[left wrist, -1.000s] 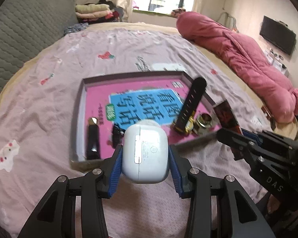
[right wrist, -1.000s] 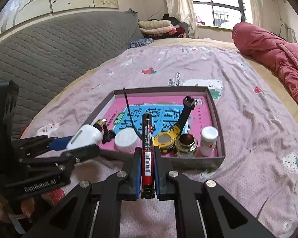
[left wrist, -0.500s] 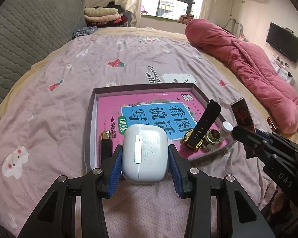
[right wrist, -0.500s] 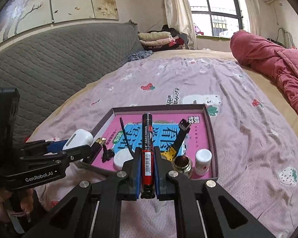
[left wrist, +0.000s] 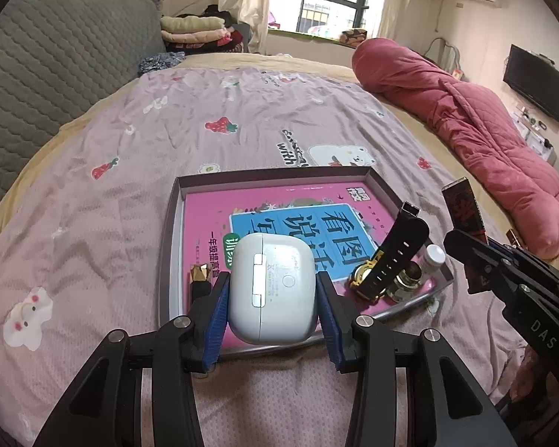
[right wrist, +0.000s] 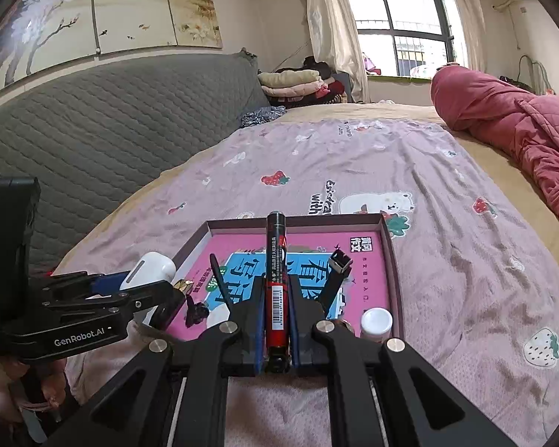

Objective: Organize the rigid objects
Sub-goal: 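Lift the earbud case with the left tool while the right tool lifts the lighter over the tray, then lower the earbud case beside the lipstick while the right tool lowers the lighter beside the watch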

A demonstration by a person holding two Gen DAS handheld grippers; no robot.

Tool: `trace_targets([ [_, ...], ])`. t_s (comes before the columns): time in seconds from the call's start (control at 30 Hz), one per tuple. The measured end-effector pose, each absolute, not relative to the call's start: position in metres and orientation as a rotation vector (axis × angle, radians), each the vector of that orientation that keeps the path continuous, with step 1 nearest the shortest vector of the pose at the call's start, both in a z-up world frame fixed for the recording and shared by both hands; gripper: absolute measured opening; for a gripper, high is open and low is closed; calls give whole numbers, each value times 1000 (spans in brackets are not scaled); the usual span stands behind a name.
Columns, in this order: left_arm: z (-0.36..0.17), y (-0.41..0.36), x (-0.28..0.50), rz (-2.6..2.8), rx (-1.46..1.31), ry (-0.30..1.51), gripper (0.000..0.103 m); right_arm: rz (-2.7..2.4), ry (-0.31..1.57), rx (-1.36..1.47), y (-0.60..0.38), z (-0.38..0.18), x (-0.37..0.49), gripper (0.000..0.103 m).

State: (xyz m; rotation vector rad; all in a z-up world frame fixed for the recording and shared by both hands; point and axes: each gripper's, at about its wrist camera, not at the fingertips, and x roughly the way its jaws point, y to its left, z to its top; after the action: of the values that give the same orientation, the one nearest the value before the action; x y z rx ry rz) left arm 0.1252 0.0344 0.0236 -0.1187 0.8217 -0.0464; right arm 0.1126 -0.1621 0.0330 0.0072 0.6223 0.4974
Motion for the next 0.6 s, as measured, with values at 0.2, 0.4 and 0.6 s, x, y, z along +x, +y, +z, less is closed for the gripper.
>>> trace_targets([
  [0.2, 21, 36, 134, -39, -117, 828, 45, 499, 620, 12, -163, 32, 119, 11],
  [0.4, 16, 38, 141, -32, -116, 835, 45, 498, 626, 12, -161, 31, 121, 11],
  [0.6, 12, 55, 147, 5, -128, 835, 45, 503, 631, 13, -157, 28, 128, 11],
])
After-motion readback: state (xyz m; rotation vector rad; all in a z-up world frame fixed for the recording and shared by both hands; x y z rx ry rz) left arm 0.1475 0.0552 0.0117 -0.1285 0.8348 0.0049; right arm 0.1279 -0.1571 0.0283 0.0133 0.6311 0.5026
